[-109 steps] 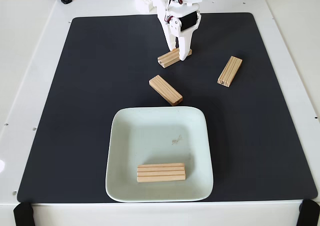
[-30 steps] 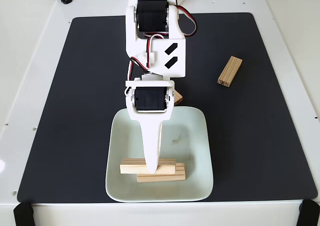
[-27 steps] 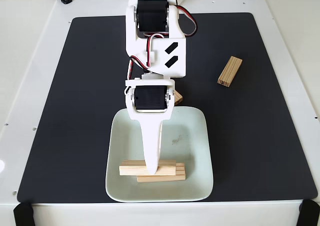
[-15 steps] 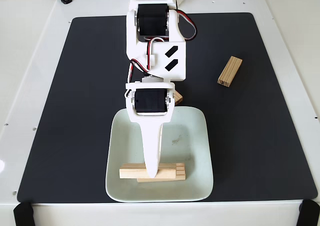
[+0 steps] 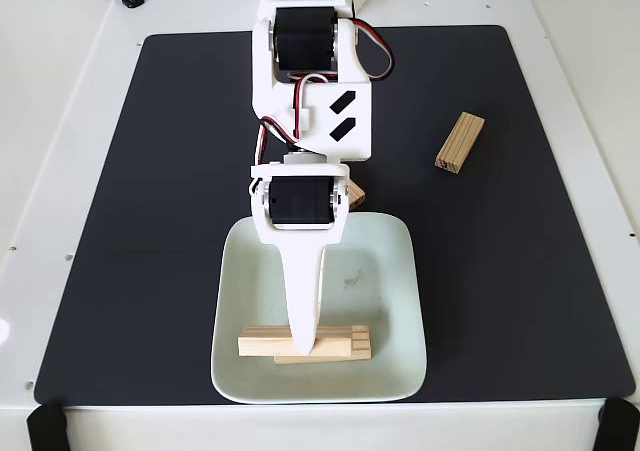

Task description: Pick up the wooden block and place them on the plate.

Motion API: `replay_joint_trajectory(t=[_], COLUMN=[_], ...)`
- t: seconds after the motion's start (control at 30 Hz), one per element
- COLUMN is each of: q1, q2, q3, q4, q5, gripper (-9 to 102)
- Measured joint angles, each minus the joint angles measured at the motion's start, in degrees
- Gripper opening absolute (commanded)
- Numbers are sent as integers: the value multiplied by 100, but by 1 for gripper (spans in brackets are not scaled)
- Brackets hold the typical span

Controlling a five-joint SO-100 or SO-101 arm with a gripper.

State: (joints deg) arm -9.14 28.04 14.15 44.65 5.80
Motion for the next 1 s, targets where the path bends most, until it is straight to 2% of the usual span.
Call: replay_joint_trajectory(t=[0.23, 0.47, 0.6, 0.87, 1.0], q1=[0, 0, 0, 0, 0], q2=[0, 0, 0, 0, 0], q3=[0, 0, 35, 44, 53], q4=[0, 123, 281, 290, 308], q5=[0, 0, 0, 0, 0], gripper=[3, 28, 36, 35, 26])
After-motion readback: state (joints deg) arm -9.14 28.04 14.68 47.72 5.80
